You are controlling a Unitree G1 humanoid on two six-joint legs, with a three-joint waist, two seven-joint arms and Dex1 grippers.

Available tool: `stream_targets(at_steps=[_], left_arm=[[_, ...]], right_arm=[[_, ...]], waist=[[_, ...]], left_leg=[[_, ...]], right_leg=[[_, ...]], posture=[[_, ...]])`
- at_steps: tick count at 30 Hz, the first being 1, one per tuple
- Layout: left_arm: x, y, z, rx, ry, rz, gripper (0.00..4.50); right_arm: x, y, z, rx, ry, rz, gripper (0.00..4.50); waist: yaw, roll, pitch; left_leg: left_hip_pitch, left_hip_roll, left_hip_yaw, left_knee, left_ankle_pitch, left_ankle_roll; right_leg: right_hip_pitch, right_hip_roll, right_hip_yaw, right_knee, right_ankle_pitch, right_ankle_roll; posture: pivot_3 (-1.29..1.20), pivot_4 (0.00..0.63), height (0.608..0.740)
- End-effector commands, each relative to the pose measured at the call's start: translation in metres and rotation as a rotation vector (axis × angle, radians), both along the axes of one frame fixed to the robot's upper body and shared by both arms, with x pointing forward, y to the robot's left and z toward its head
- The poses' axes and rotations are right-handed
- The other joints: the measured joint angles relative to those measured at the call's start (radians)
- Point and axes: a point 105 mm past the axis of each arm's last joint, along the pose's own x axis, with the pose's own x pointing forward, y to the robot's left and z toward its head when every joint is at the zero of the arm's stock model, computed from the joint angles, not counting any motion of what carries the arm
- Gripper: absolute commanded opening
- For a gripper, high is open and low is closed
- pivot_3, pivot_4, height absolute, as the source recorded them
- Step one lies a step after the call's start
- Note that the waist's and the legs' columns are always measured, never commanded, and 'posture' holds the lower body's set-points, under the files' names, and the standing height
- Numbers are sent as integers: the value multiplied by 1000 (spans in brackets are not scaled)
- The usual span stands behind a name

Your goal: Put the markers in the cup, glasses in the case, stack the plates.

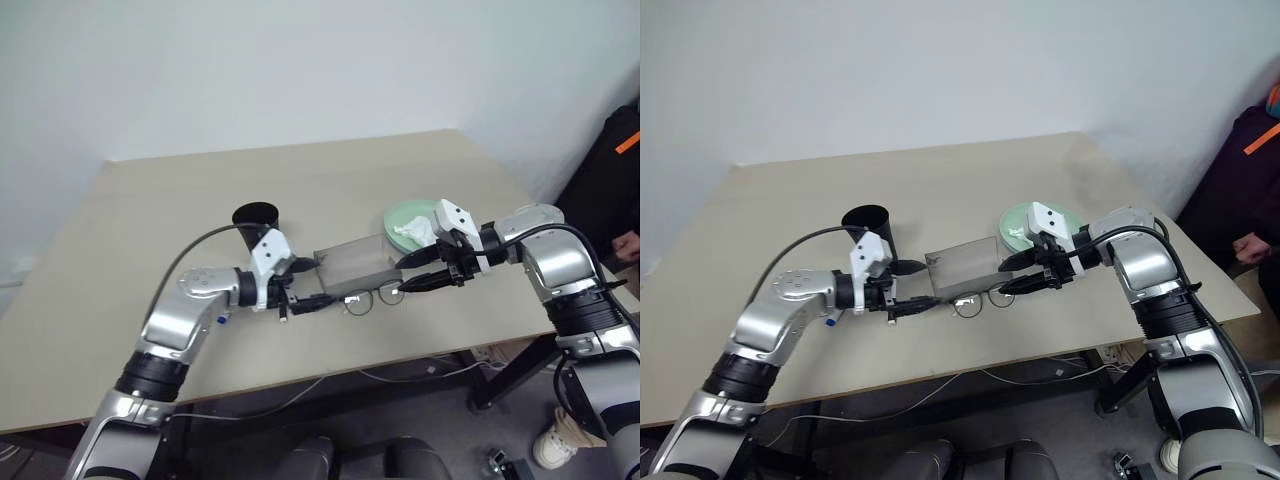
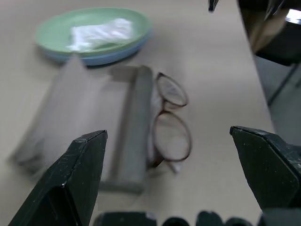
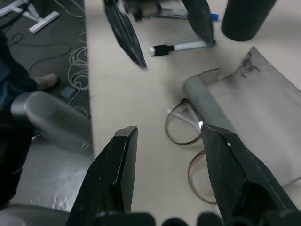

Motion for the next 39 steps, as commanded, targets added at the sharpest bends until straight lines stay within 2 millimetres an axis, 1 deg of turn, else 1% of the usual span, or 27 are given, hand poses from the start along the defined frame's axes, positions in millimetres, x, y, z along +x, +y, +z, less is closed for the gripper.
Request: stream_targets(at_steps=[1,7,13,22,28,31,33,34,38,39], left_arm=[[4,-19,9,10,-45,-94,4500],[12,-45,6,19,-43,-168,4500],[17,-58,-3,50,-37,-211,4500],[20,-65,-21,113,-12,-247,4500],[20,-68,-25,125,3,-267,4500],[19,-69,-27,134,7,-277,3884],[19,-70,-27,135,9,-281,3280],[19,-70,-27,136,10,-283,2871],[19,-73,-27,145,6,-292,1482],[20,-73,-26,146,1,-292,1482]], right_arm=[[-7,-5,8,-11,-27,26,2315],[-14,-22,5,-50,-22,-4,2315],[-14,-29,7,-54,-35,-46,2315],[-16,-32,6,-51,-42,-82,2315],[-14,-34,4,-53,-50,-107,2315],[-14,-33,3,-51,-52,-110,2350],[-13,-33,2,-51,-54,-114,2350],[-13,-33,2,-51,-55,-116,2350],[-12,-32,0,-51,-57,-119,2350],[-12,-32,0,-52,-57,-119,2350]], waist=[[0,0,0],[0,-1,1],[-1,-2,1],[0,-3,1],[0,-3,2],[0,-3,2],[0,-3,2],[0,-3,2],[0,-3,2],[0,-3,2]], left_leg=[[0,0,0,1,0,0],[-2,0,0,2,-1,2],[-2,0,1,4,-2,3],[-5,-1,1,8,-3,5],[-5,0,1,8,-3,5],[-5,0,1,8,-3,5],[-5,0,1,8,-3,5],[-5,0,1,8,-3,5],[-5,-1,1,8,-3,5],[-5,-1,1,8,-3,5]], right_leg=[[0,0,0,0,0,0],[0,-1,-1,0,0,1],[0,-1,0,0,0,1],[0,-1,-1,-1,1,4],[0,-1,-1,-1,1,4],[0,-1,-1,-1,1,4],[0,-1,-1,-1,1,4],[0,-1,-1,-1,1,4],[0,-1,-1,-2,1,4],[0,-1,-1,-2,1,4]], posture=[[0,0,740],[0,0,740],[0,0,740],[0,0,740],[0,0,740],[0,0,740],[0,0,740],[0,0,740],[0,0,740],[0,0,740]])
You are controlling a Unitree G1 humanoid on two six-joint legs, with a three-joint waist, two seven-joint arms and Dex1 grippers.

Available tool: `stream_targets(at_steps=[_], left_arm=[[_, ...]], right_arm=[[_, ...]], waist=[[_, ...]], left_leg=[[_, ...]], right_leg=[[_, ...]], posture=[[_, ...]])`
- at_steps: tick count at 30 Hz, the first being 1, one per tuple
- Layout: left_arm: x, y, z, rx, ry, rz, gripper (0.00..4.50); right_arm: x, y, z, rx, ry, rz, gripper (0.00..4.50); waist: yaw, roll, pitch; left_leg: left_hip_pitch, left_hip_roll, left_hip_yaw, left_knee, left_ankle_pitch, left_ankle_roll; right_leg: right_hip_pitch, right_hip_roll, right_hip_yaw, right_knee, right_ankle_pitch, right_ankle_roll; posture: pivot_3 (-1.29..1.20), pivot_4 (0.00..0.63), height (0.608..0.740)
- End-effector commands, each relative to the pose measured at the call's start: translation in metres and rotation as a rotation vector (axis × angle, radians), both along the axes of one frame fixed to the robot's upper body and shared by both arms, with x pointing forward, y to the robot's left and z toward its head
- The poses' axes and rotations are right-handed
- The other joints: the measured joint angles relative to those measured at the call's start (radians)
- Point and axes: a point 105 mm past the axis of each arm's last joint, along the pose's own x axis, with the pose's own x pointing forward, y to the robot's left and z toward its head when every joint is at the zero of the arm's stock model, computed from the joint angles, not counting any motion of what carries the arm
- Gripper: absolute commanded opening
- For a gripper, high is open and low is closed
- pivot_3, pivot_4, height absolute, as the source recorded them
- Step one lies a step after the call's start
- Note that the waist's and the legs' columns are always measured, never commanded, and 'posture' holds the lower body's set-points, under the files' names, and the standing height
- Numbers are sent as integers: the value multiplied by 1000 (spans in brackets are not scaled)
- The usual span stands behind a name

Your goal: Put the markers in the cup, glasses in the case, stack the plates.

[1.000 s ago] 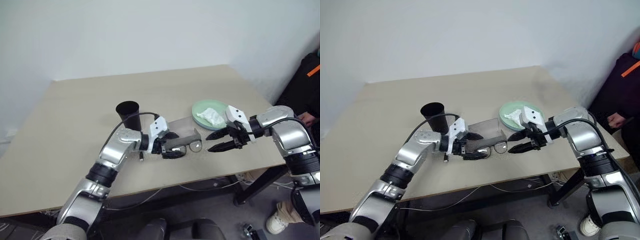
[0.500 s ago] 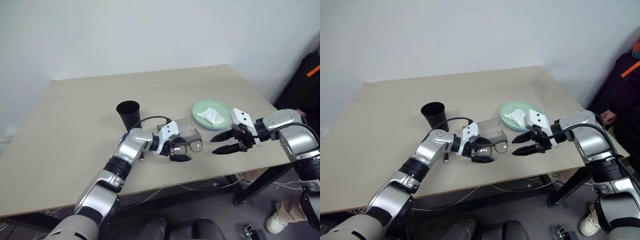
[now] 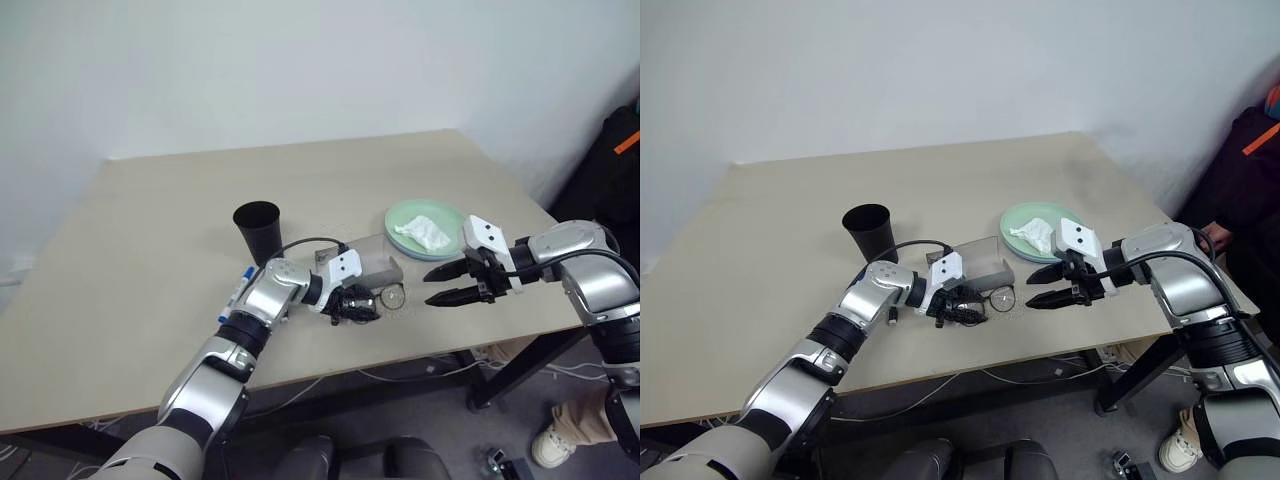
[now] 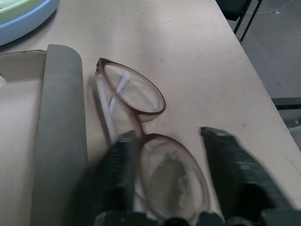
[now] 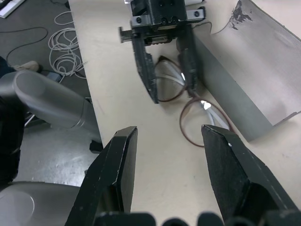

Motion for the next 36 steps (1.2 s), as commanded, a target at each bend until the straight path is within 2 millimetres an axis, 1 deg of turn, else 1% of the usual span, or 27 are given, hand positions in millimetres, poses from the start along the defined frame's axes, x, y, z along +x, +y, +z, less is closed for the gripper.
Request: stream_targets(at_steps=[1,6,19,22,24,32,36], left_arm=[[6,-8,18,-16,-66,-36,1482],[7,-9,21,-21,-71,-37,1482],[6,-13,21,-33,-54,-48,1482],[6,-13,21,-33,-55,-45,855],[6,-14,21,-36,-54,-45,205],[8,-14,24,-48,-80,-35,205],[14,-9,39,-78,-95,-16,205]], right_arm=[[0,3,11,24,-47,12,2350],[1,4,8,20,-51,10,2350],[3,3,5,11,-64,3,2350],[4,4,4,9,-65,3,2350],[4,4,4,8,-65,4,2350],[6,6,3,6,-67,12,2350],[7,7,4,6,-68,19,2350]], waist=[[0,0,0],[-1,0,0],[0,0,0],[0,0,0],[0,0,0],[0,0,0],[-1,0,0]], left_leg=[[0,0,0,0,0,0],[0,0,0,0,0,0],[0,0,0,0,0,0],[0,0,0,0,0,0],[0,0,0,0,0,0],[0,0,0,2,0,0],[0,0,0,2,0,0]], right_leg=[[0,0,0,0,0,0],[0,0,0,0,0,0],[0,0,0,0,0,0],[0,0,0,0,0,0],[0,0,0,0,0,0],[1,0,0,0,1,1],[1,0,0,0,1,1]], posture=[[0,0,740],[0,0,740],[0,0,740],[0,0,740],[0,0,740],[0,0,740],[0,0,740]])
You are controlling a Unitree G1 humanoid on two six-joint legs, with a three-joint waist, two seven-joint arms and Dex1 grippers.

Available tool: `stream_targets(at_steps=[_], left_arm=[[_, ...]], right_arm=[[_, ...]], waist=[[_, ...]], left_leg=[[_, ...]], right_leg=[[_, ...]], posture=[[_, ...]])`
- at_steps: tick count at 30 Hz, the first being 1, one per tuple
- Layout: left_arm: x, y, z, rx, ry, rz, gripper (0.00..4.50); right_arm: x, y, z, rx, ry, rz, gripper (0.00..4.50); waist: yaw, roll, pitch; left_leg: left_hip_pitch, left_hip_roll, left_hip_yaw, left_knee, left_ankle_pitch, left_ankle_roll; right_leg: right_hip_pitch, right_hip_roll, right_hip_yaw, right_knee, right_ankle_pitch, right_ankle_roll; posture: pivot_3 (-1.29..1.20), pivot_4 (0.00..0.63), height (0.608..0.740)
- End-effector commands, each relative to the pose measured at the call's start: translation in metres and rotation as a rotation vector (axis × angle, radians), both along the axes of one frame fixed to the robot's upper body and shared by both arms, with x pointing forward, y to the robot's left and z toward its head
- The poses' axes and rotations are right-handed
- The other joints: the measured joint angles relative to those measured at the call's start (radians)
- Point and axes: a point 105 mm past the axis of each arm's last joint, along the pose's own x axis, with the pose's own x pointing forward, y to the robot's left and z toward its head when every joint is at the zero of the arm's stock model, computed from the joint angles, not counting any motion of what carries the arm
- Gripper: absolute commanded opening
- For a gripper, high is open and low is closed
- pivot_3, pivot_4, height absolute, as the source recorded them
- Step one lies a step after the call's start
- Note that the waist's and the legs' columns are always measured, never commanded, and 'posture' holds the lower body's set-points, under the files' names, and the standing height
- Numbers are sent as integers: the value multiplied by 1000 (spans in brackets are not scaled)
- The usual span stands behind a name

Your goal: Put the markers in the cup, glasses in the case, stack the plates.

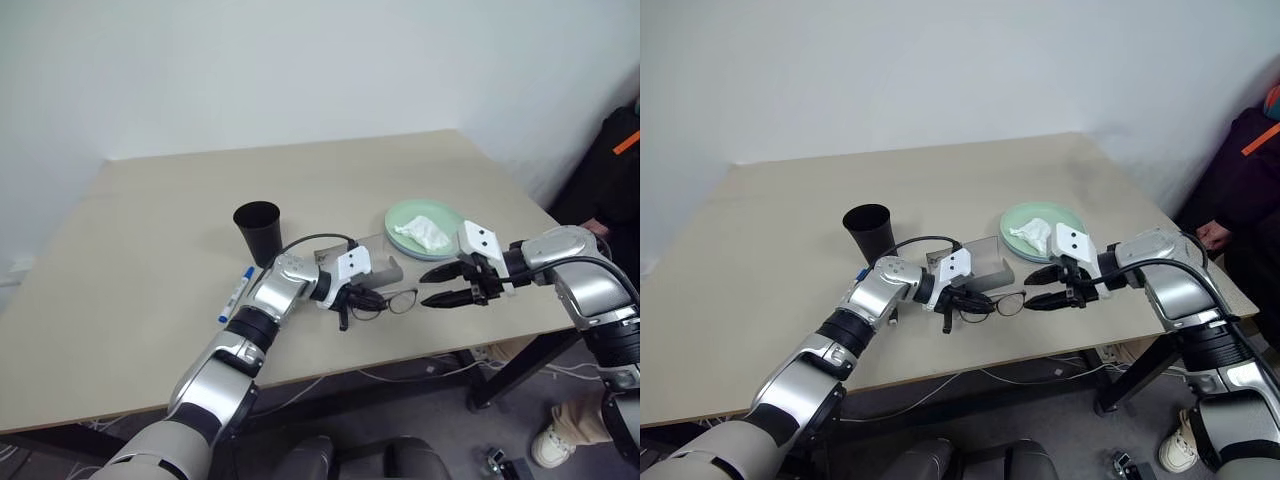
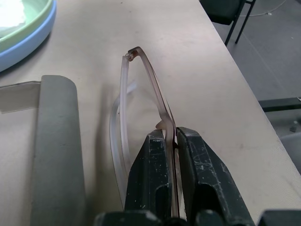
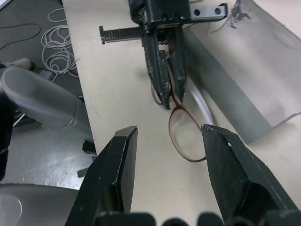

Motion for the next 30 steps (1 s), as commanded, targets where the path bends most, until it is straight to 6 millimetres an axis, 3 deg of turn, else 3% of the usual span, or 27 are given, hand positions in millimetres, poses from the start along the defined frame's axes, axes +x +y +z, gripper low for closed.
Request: stream_targets(at_steps=[1,5,10,15,20,30], left_arm=[[15,2,41,-77,-77,14,205],[31,16,79,-164,-84,71,205],[55,43,89,-119,-145,171,205],[65,51,75,-73,-169,214,205],[60,43,53,-61,-164,190,205],[51,31,31,-38,-145,147,205]], right_arm=[[5,3,14,9,-53,16,2350],[6,3,15,9,-51,20,2350],[7,5,15,11,-50,28,2350],[8,6,16,13,-53,32,2350],[8,7,16,13,-52,35,2350],[6,8,16,16,-51,37,2350]], waist=[[0,0,0],[0,-1,1],[0,-1,1],[0,-2,1],[2,-2,1],[-1,-3,2]], left_leg=[[0,0,0,0,0,0],[-1,0,-1,1,0,0],[0,0,0,0,0,0],[0,0,0,0,0,0],[-1,-1,0,1,0,1],[-1,-1,0,2,0,1]], right_leg=[[0,0,0,0,0,0],[0,0,-1,0,0,0],[0,0,0,0,0,0],[0,0,-1,0,0,0],[0,0,-1,0,0,1],[0,0,-1,0,1,2]], posture=[[0,0,740],[0,0,740],[0,0,740],[0,0,740],[0,0,740],[0,0,740]])
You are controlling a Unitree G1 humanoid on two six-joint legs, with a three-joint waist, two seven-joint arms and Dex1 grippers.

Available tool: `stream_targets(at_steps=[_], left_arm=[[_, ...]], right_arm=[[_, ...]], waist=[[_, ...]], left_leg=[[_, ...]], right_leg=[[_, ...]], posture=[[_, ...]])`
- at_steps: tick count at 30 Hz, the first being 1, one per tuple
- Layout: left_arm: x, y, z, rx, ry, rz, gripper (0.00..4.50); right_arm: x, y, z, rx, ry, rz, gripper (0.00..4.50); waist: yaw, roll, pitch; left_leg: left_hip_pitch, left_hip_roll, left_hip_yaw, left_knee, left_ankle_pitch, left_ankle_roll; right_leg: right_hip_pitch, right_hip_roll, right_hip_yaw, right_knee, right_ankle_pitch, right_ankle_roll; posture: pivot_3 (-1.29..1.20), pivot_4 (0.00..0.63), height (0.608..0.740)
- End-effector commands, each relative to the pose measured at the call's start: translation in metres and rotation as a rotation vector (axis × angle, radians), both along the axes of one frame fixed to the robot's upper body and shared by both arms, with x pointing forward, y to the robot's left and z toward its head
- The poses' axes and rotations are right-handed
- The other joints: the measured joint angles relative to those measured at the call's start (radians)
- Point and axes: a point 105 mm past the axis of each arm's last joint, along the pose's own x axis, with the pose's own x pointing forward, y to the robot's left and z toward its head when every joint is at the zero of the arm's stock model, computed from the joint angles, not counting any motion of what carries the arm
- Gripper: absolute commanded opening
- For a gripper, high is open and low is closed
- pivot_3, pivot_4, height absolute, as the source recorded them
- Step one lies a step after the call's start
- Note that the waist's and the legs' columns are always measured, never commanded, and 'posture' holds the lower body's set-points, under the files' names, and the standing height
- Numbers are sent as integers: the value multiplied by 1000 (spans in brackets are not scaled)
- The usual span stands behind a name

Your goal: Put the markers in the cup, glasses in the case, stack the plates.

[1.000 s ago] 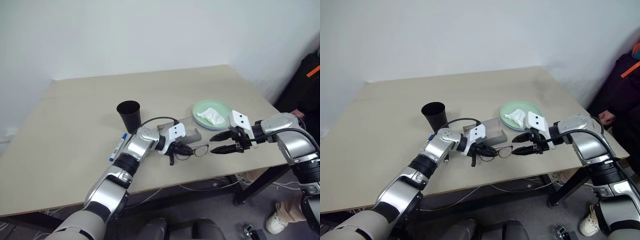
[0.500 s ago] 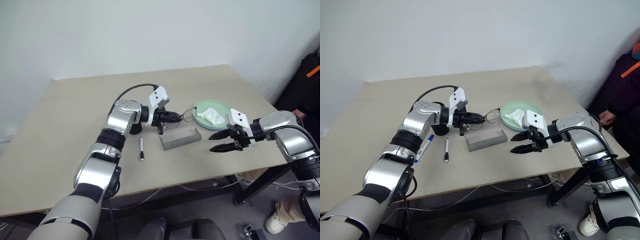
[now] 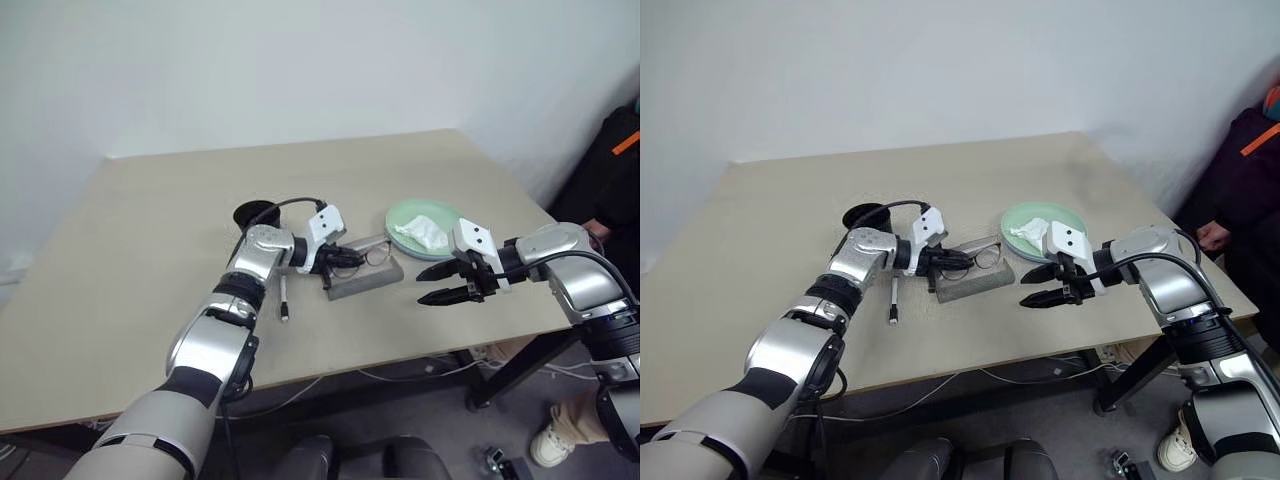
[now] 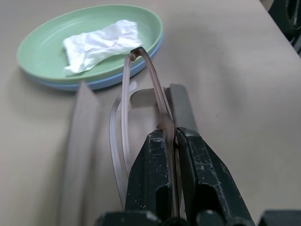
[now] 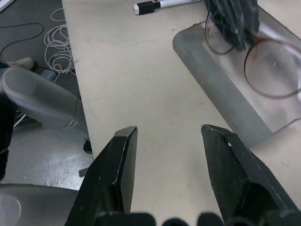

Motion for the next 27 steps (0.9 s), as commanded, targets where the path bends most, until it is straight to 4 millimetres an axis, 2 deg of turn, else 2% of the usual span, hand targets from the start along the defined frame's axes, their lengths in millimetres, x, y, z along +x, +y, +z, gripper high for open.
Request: stream_targets(at_steps=[1,6,11,15,24,27], left_arm=[[-1,2,0,18,-26,-17,205],[-2,6,-7,45,-39,-14,205],[8,13,-1,32,-68,64,205],[9,17,-5,49,-67,74,205],[1,11,-14,38,-23,43,205],[-8,6,-20,26,34,-1,205]], right_arm=[[1,4,14,15,-49,24,2350],[0,5,14,17,-50,24,2350],[0,6,13,19,-49,24,2350],[0,7,13,20,-50,24,2350],[-2,6,13,20,-46,28,2350],[-3,4,12,14,-41,30,2350]], waist=[[0,0,0],[0,0,0],[0,0,0],[1,0,0],[-1,0,0],[0,0,0]], left_leg=[[0,0,0,0,0,0],[0,0,0,0,0,0],[1,0,0,2,0,0],[0,0,0,2,0,0],[-1,0,0,4,0,1],[0,0,0,4,0,1]], right_leg=[[0,0,0,0,0,0],[1,0,0,0,0,0],[1,0,0,1,0,0],[1,0,0,1,0,0],[1,0,0,1,0,1],[1,0,0,1,1,1]], posture=[[0,0,740],[0,0,740],[0,0,740],[0,0,740],[0,0,740],[0,0,740]])
